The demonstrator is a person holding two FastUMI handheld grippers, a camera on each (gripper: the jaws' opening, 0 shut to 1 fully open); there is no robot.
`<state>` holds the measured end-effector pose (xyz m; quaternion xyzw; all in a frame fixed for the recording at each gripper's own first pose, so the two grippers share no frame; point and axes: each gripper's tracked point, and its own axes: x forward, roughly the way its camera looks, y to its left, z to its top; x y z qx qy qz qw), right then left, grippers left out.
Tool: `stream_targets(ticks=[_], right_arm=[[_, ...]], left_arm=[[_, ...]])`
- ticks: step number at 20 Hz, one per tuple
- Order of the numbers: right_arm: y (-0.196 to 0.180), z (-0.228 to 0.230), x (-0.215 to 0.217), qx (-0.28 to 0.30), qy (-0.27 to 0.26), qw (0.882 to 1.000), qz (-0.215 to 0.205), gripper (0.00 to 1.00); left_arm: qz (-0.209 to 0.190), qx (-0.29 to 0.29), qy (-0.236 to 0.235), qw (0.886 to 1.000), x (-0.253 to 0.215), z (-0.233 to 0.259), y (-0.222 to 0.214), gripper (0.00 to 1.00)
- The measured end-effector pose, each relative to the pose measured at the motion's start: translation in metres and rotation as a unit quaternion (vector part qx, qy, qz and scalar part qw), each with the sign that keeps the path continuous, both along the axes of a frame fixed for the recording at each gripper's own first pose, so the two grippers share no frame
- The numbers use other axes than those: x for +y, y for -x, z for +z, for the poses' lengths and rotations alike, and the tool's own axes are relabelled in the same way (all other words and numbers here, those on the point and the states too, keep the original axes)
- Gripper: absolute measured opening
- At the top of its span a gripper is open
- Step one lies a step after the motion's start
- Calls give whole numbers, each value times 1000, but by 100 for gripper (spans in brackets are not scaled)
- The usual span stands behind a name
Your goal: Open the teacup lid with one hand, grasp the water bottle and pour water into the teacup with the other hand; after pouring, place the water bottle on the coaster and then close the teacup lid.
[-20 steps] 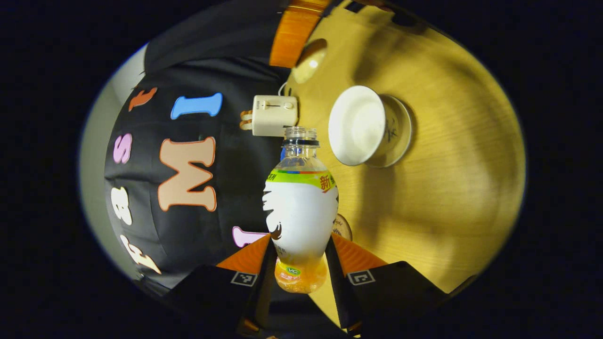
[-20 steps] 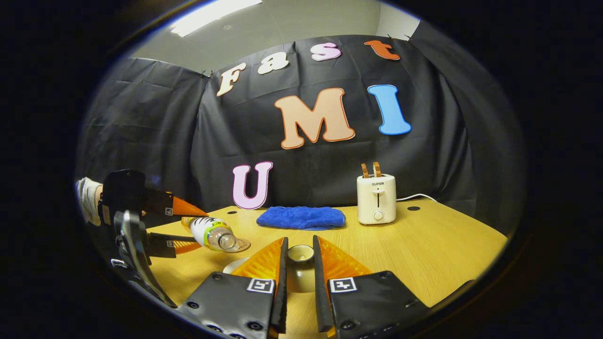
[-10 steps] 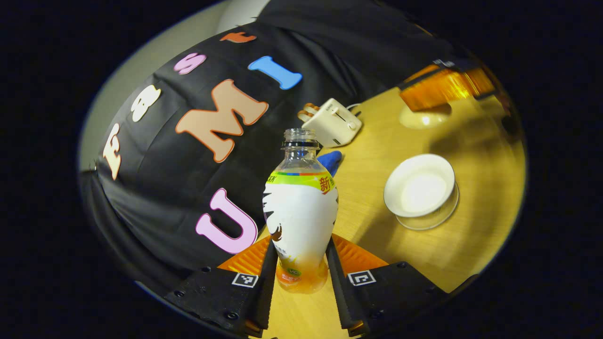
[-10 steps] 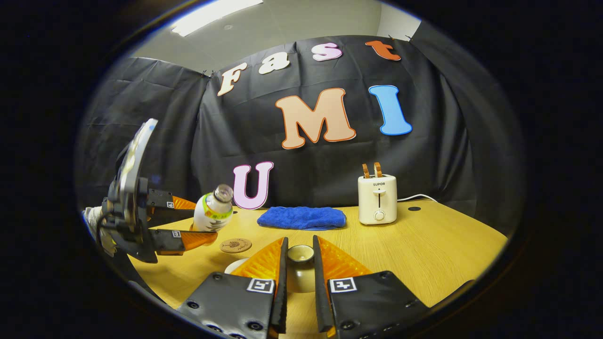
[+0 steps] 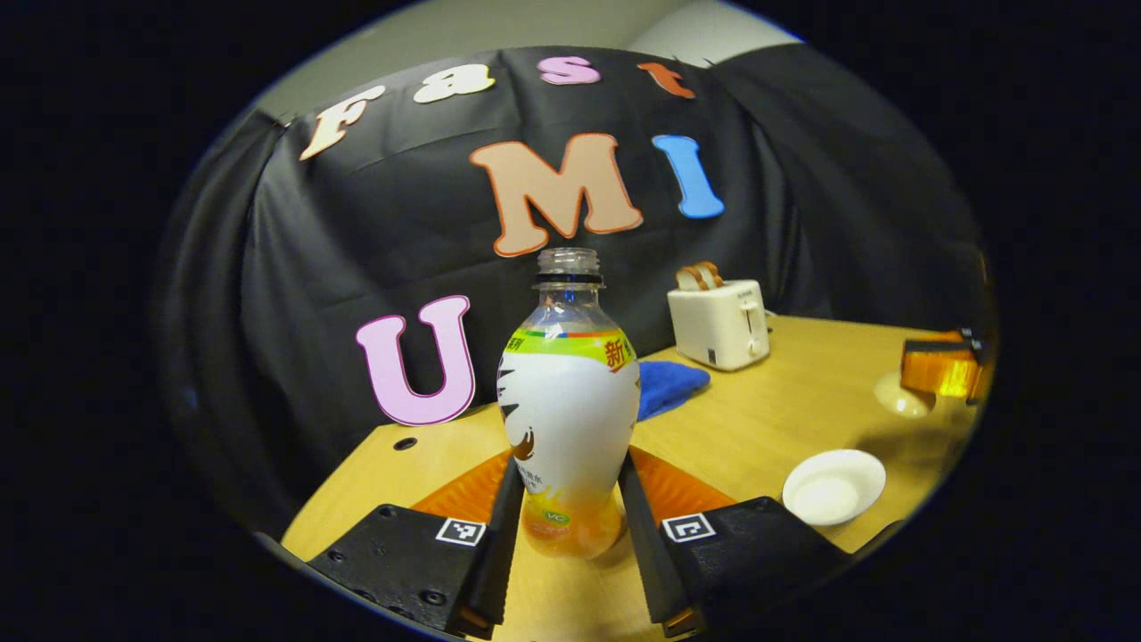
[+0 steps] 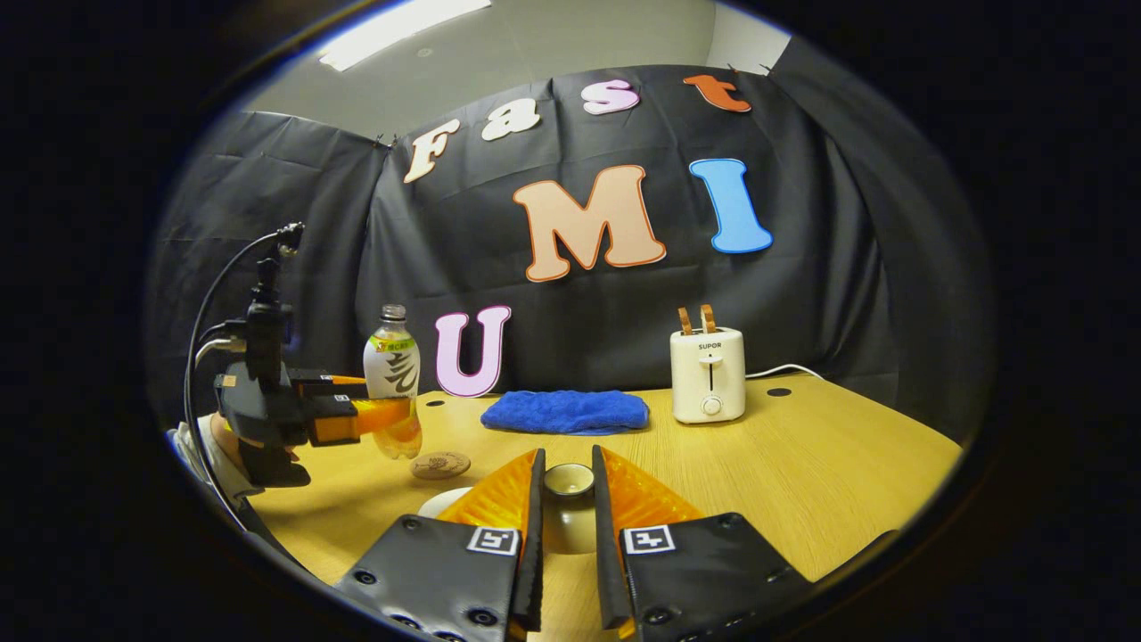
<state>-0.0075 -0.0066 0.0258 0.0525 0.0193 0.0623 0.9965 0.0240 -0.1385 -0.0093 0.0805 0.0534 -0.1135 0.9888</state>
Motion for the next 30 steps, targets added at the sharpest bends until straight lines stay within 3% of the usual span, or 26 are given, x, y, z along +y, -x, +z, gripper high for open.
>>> stream_targets(ticks=[4, 17, 30], right_arm=[[1, 2, -1, -5, 5, 1000, -1, 27], [-2, -1, -3, 1, -3, 1000, 0, 28], [3, -2, 23, -2, 11, 1000, 25, 28]], left_arm=[[18, 12, 77, 997, 0, -4, -2, 55], [38, 48, 101, 993, -2, -34, -20, 55], [56, 50, 96, 993, 7, -37, -13, 81]])
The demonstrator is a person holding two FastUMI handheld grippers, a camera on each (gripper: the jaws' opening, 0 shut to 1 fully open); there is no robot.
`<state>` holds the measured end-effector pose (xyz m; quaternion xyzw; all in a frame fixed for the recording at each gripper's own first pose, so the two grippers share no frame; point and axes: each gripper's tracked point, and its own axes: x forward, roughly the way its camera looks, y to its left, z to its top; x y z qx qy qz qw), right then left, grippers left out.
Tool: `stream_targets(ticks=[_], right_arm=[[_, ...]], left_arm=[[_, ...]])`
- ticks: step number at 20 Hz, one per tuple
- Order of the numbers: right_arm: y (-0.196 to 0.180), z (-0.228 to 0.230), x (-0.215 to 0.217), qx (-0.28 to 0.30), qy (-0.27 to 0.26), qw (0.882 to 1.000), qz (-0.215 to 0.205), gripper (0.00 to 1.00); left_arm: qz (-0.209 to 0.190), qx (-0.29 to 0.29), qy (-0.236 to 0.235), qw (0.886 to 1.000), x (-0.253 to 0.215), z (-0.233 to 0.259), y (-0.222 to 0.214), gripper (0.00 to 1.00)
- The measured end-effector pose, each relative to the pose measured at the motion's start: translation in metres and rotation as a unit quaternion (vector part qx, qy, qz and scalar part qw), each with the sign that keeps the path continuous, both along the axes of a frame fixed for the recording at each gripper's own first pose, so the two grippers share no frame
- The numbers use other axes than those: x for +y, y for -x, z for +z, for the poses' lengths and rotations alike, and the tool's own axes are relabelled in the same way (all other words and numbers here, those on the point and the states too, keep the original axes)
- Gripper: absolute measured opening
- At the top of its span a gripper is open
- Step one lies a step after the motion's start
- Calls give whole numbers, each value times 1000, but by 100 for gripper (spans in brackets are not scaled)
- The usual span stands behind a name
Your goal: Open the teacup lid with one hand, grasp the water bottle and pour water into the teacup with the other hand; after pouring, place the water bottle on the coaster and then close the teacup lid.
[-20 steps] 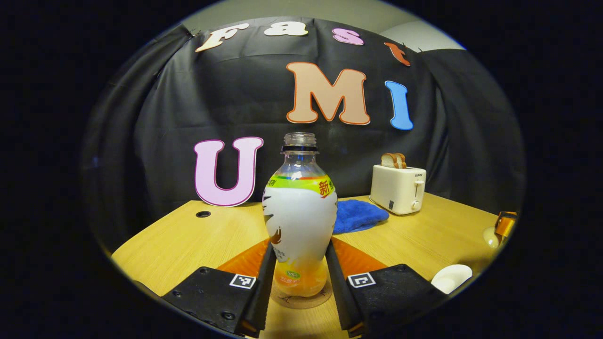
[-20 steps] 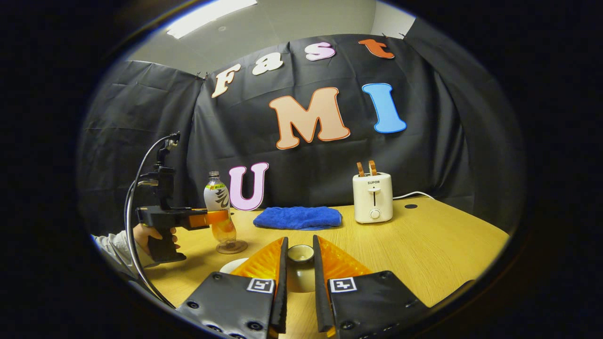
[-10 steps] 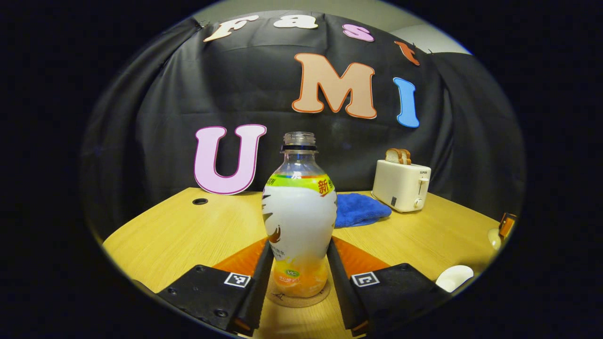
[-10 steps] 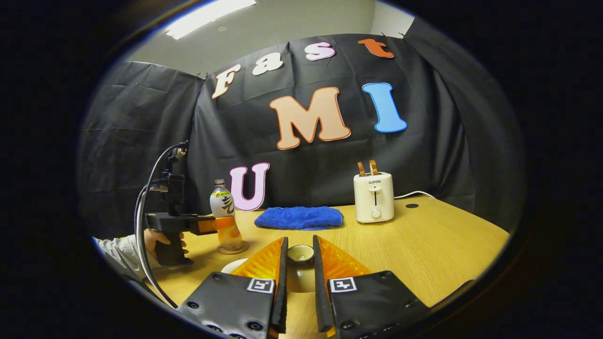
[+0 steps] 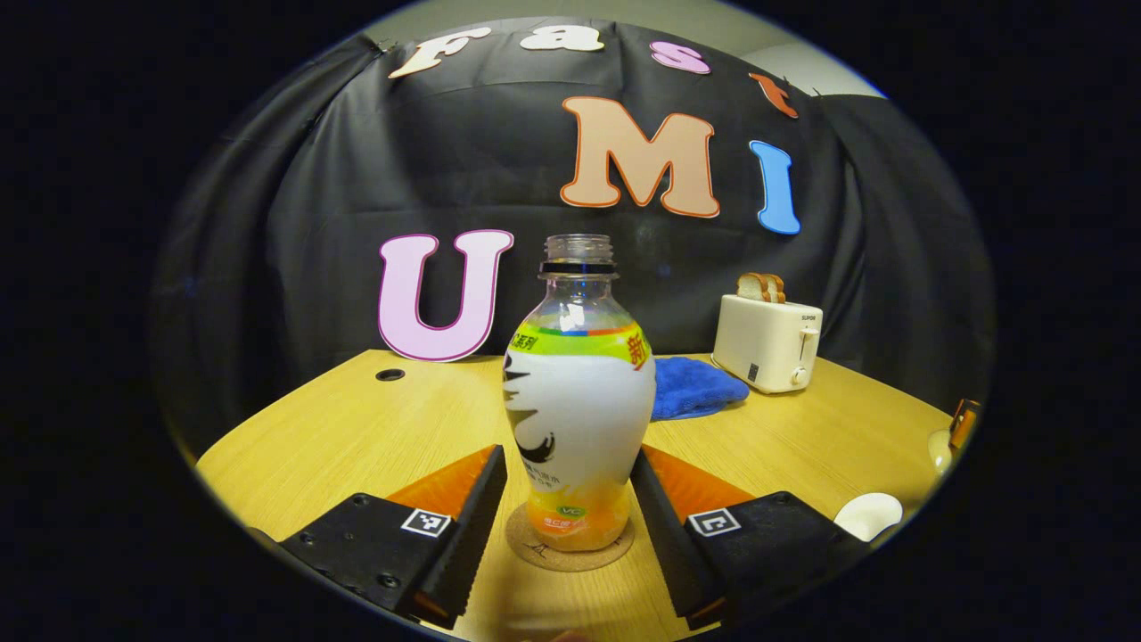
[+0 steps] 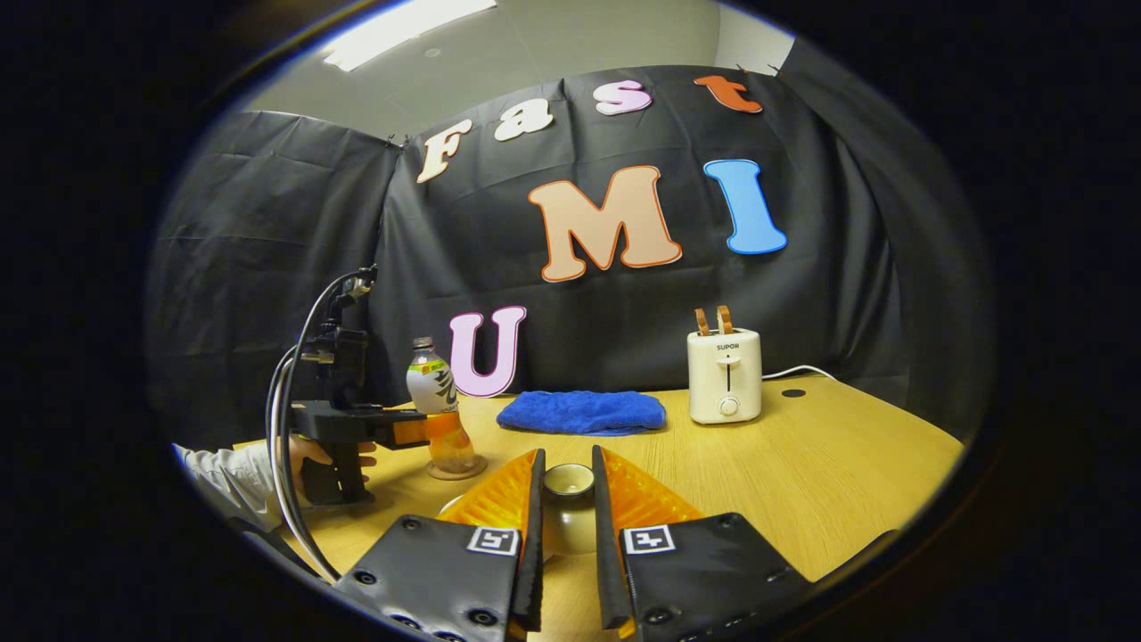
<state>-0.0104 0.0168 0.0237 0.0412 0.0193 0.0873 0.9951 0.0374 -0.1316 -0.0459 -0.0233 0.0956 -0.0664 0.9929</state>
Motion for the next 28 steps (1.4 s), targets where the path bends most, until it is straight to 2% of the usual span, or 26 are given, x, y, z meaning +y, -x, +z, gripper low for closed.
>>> stream_targets(ticks=[4, 5, 7, 12, 19, 28], right_arm=[[2, 1, 12, -2, 7, 1000, 10, 28], [2, 2, 15, -4, 8, 1000, 12, 28], [5, 6, 22, -10, 5, 1000, 18, 27], [3, 6, 42, -16, 8, 999, 35, 28], [-10, -10, 74, 5, 5, 999, 54, 28], [-25, -46, 80, 48, 24, 998, 38, 29]], left_arm=[[-1, 2, -1, 1000, -2, -1, 4, 85], [0, -1, 0, 1000, 0, -1, 7, 90], [-2, -6, -1, 1000, -1, 1, 13, 94], [-15, -19, -10, 1000, -7, 8, 45, 94], [-21, -46, -13, 999, 0, 19, 87, 94], [-14, -42, -3, 999, 16, 7, 112, 94]])
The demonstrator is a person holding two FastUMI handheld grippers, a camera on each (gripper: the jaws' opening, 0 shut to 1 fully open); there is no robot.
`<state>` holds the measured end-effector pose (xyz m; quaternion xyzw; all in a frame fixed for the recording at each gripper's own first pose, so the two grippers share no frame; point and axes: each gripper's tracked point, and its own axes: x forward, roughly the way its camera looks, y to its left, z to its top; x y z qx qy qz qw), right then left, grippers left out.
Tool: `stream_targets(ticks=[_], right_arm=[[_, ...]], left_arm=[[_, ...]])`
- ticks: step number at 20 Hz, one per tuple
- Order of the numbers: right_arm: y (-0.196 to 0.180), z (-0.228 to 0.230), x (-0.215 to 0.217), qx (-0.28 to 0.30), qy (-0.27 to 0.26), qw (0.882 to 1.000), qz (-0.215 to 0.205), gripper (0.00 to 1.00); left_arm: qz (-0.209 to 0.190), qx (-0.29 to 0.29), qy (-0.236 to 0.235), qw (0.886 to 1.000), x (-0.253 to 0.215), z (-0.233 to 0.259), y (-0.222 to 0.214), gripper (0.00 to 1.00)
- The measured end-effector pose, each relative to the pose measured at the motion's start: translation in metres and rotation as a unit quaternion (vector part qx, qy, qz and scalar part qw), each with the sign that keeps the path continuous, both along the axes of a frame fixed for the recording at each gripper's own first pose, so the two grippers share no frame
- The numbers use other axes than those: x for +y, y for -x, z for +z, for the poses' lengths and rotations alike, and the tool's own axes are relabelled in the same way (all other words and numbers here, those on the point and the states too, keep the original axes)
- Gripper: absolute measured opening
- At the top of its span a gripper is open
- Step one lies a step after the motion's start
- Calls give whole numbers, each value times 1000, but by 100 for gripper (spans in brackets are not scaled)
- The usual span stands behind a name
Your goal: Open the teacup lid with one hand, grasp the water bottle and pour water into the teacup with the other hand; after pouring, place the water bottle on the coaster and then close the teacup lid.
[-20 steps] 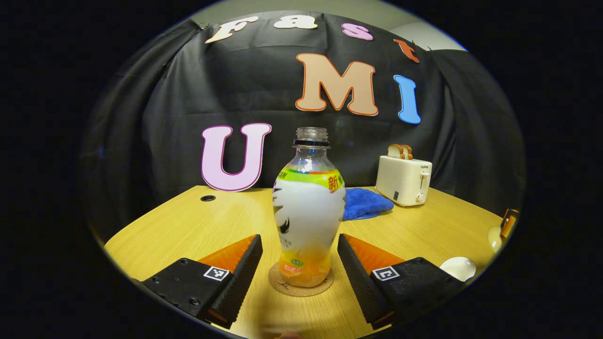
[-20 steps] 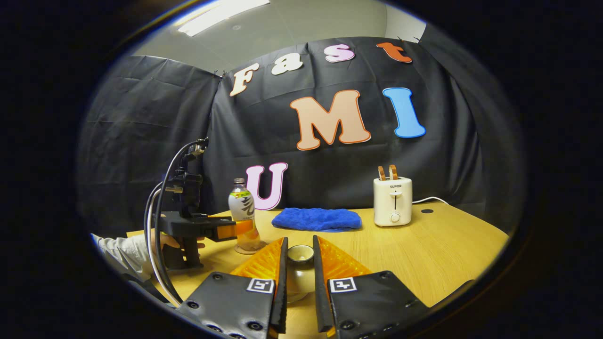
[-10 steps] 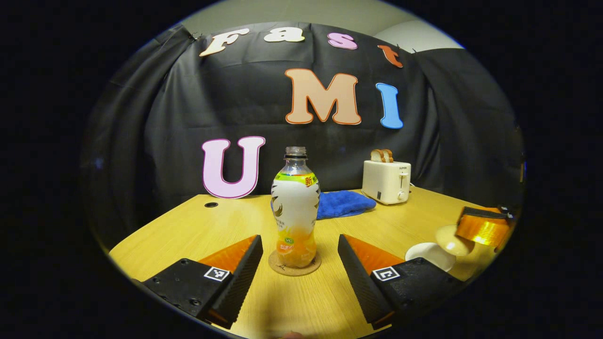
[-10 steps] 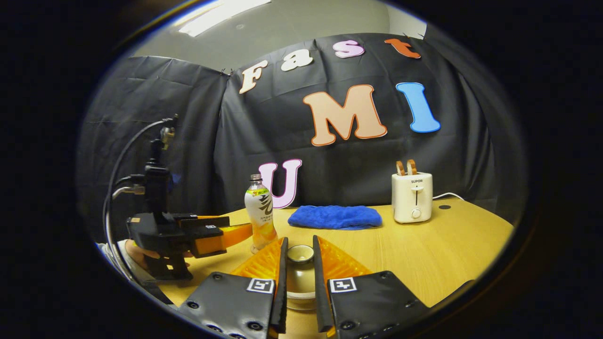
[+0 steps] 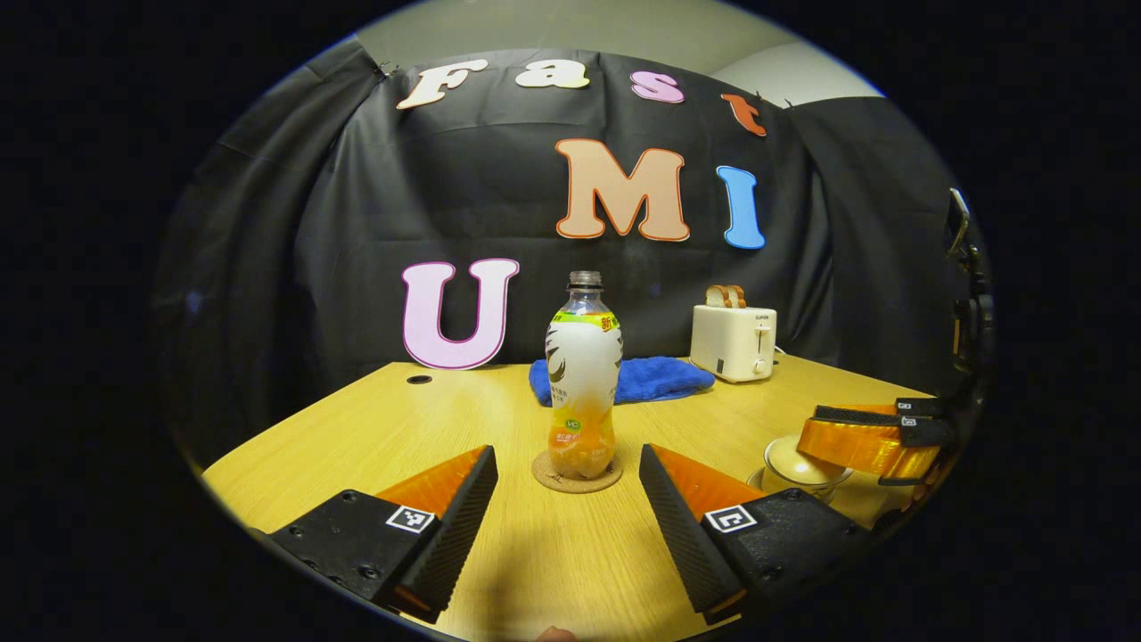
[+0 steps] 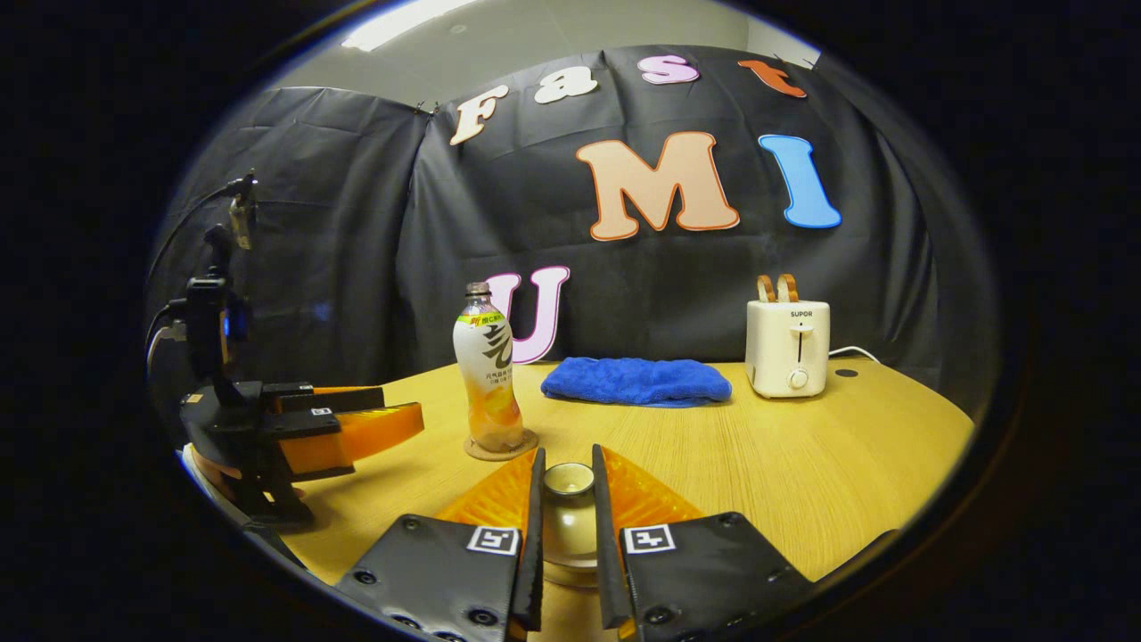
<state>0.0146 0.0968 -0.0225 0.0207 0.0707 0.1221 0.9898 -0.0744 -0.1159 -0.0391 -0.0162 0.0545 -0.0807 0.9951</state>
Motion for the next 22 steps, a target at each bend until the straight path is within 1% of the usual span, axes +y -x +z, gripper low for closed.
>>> stream_targets(ticks=[3, 9, 12, 13, 15, 17, 18, 19, 22], right_arm=[[-4, 0, -7, -4, 6, 1000, -14, 29], [-4, -3, -8, 7, 2, 1000, -14, 28], [-1, -2, -9, 5, 6, 1000, -14, 35], [0, -1, -6, 1, 2, 1000, -9, 34], [6, 3, -7, -9, -1, 1000, -6, 53], [9, 7, -12, -23, 3, 1000, -13, 72], [11, 8, -16, -29, 7, 999, -16, 81], [13, 10, -21, -35, 12, 999, -21, 82], [20, 10, -38, -42, 23, 998, -39, 83]], left_arm=[[-7, 2, 9, 1000, -5, -2, 3, 94], [-14, 1, 14, 1000, -13, 0, 7, 94], [-20, -3, 11, 1000, -20, 2, 12, 94], [-21, -6, 10, 1000, -22, 4, 13, 94], [-21, -12, 6, 1000, -24, 5, 15, 94], [-19, -20, 2, 1000, -26, 8, 17, 94], [-18, -23, 0, 1000, -27, 8, 18, 94], [-16, -29, -1, 999, -28, 10, 20, 94], [-8, -36, -2, 999, -28, 9, 23, 94]])
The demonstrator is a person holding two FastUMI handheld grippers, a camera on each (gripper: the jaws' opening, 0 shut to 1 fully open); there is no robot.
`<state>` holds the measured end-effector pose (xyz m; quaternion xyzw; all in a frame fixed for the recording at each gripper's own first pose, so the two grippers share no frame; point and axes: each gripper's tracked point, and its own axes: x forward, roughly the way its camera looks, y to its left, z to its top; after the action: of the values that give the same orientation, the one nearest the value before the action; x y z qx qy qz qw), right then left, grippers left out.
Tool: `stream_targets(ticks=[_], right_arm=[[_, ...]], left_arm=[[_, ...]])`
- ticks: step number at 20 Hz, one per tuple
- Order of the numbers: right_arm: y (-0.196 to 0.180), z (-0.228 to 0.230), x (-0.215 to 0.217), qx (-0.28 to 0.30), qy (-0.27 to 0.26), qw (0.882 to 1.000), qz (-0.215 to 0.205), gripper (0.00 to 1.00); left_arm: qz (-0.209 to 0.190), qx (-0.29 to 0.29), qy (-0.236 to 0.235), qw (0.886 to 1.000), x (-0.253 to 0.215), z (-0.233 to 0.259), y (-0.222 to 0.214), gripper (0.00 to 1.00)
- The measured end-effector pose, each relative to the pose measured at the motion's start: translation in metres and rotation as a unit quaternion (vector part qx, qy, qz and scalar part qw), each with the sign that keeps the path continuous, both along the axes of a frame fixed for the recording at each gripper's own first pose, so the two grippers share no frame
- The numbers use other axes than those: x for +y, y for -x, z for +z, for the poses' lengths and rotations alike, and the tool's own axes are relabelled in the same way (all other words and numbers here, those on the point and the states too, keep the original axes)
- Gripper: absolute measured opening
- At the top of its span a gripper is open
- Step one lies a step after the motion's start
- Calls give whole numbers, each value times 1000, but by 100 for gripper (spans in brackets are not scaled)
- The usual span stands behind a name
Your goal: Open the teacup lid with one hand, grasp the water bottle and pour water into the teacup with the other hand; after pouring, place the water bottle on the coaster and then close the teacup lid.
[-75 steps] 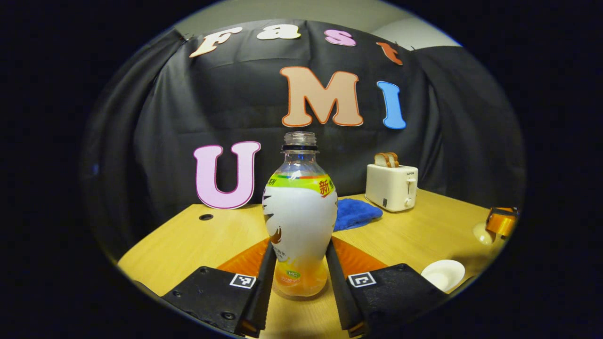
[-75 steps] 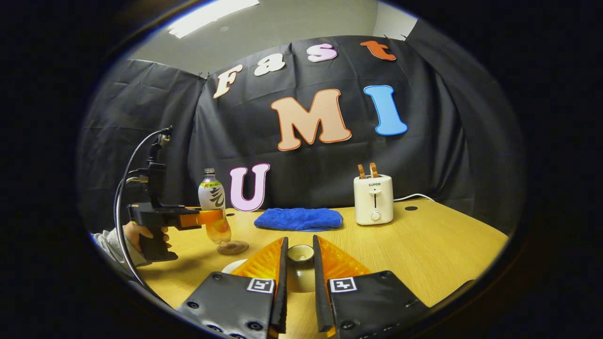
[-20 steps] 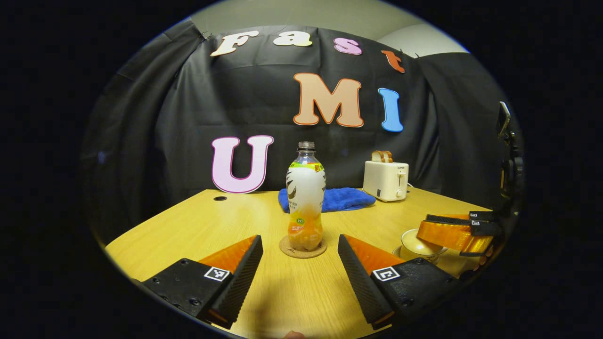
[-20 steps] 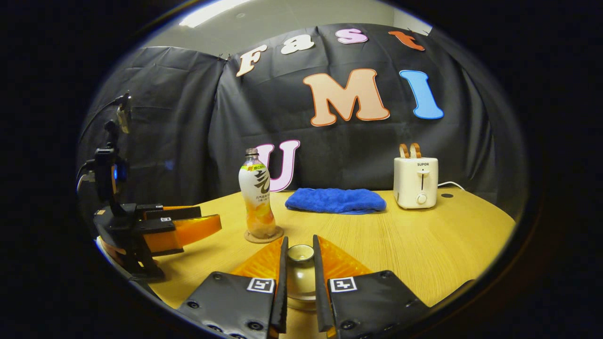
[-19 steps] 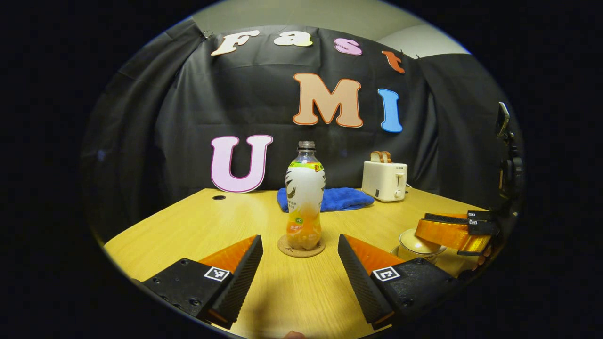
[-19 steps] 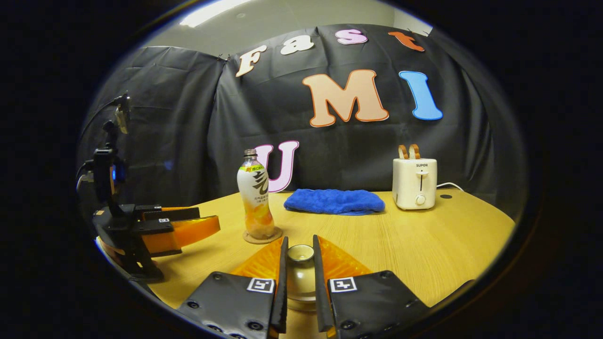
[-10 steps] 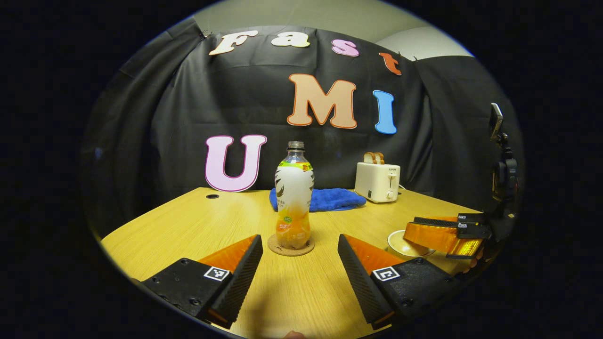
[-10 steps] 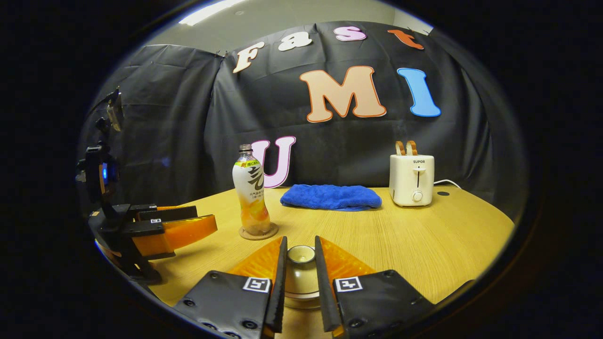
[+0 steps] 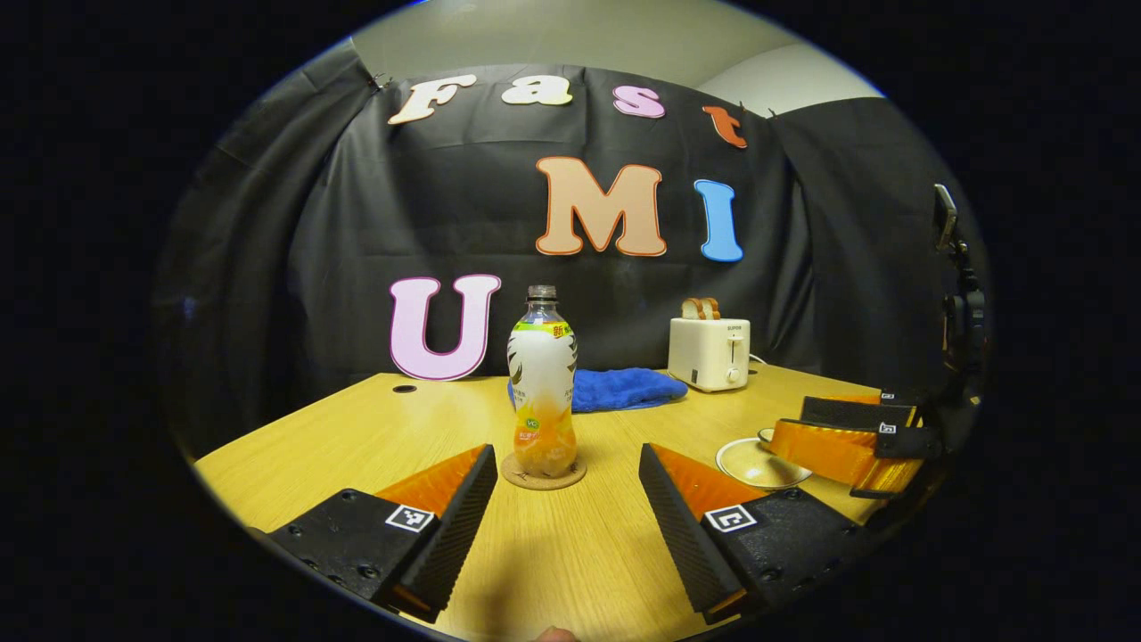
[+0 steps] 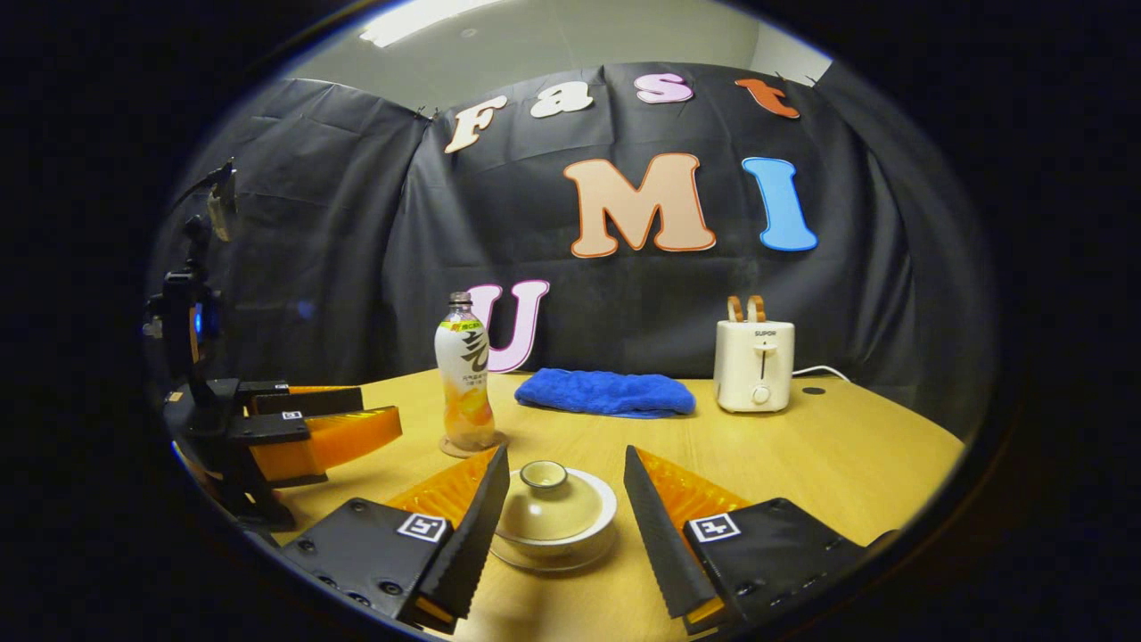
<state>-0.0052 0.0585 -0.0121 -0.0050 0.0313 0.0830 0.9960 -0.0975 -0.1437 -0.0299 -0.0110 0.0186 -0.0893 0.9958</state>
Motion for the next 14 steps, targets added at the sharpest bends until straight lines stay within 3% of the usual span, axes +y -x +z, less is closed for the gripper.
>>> stream_targets(ticks=[6, 14], right_arm=[[12, 6, -28, -12, -14, 999, -33, 81], [16, 11, -33, -32, -6, 998, -56, 83]], left_arm=[[17, -16, -17, 1000, 2, 2, 3, 94], [44, -18, -9, 999, 10, 3, 3, 94]])
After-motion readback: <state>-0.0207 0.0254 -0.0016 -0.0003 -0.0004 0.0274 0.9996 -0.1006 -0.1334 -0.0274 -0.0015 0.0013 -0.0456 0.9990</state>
